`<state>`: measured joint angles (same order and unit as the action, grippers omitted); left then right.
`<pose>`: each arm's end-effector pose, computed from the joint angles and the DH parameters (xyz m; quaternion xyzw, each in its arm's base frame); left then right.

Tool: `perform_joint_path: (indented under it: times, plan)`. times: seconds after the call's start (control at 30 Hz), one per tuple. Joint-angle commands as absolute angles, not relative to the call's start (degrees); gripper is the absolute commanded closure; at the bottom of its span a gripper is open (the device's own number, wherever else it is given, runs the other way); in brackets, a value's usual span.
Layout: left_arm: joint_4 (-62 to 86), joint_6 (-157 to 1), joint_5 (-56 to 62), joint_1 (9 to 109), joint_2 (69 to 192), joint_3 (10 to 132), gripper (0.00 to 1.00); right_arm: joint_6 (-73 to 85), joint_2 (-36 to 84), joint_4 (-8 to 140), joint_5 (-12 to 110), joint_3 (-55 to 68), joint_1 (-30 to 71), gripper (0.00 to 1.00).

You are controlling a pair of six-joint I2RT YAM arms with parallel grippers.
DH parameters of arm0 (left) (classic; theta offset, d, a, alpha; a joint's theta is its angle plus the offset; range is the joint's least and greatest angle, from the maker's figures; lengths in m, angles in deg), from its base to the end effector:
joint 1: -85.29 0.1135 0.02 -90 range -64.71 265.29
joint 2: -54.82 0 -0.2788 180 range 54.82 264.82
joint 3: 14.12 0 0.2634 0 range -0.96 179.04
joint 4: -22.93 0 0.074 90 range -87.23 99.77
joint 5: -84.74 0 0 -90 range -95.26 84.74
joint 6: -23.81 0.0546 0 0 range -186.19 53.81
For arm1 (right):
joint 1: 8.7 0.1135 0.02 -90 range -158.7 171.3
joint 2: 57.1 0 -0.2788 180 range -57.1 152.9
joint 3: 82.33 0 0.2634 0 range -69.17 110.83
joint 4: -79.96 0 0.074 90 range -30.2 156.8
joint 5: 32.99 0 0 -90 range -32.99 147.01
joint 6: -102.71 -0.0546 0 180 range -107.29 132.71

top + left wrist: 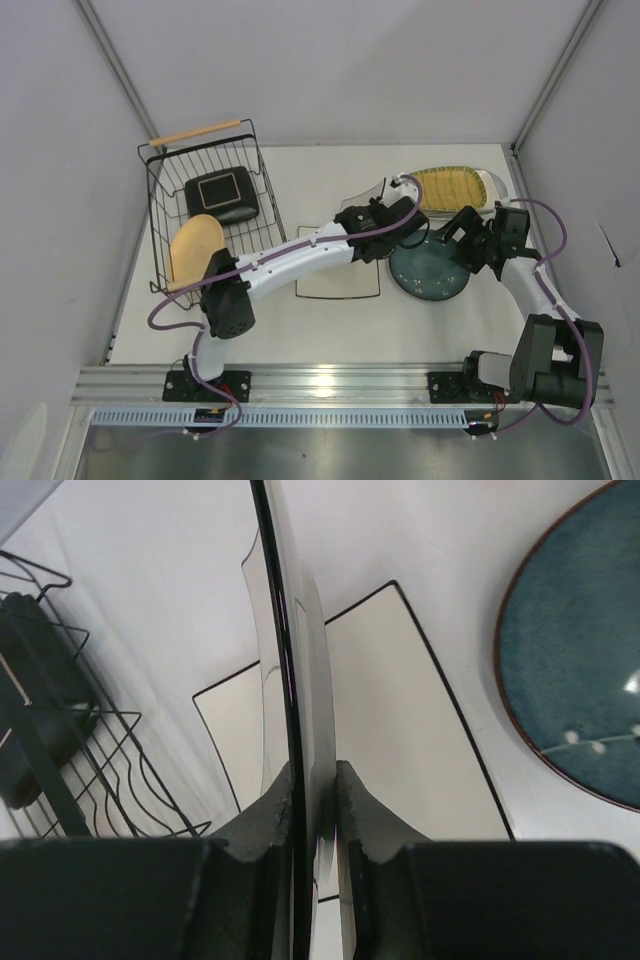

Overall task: Unload the plates from the dish rack
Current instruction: Place the plate on the table

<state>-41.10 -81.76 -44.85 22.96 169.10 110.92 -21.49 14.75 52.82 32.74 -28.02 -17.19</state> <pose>0.2457 -0.3937 0.3238 0.2564 0.8620 0.0636 0.4326 0.2726 -0.0180 0.2120 0.2529 0.8698 0.2729 0.3241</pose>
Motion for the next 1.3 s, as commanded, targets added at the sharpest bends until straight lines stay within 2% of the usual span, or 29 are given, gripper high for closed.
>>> perform_joint_path:
  times: [0.0,0.47,1.2,1.27]
  plan:
    - [-39.62,-83.32,-59.83,21.22,171.09,114.18,1.0,-19.9,13.12,51.51,33.9,-26.63,-17.4,0.0]
    - [-39.36,-86.05,-66.78,17.26,178.3,110.84,1.0,-19.28,14.18,51.33,34.43,-25.22,-16.44,0.0]
    - [-38.31,-89.74,-67.23,13.66,190.87,108.21,1.0,-19.11,14.0,50.98,35.22,-25.49,-15.73,0.0]
    - [-38.3,-90.18,-66.0,13.48,191.4,108.2,0.89,-19.11,13.83,50.98,35.22,-25.49,-15.73,0.0]
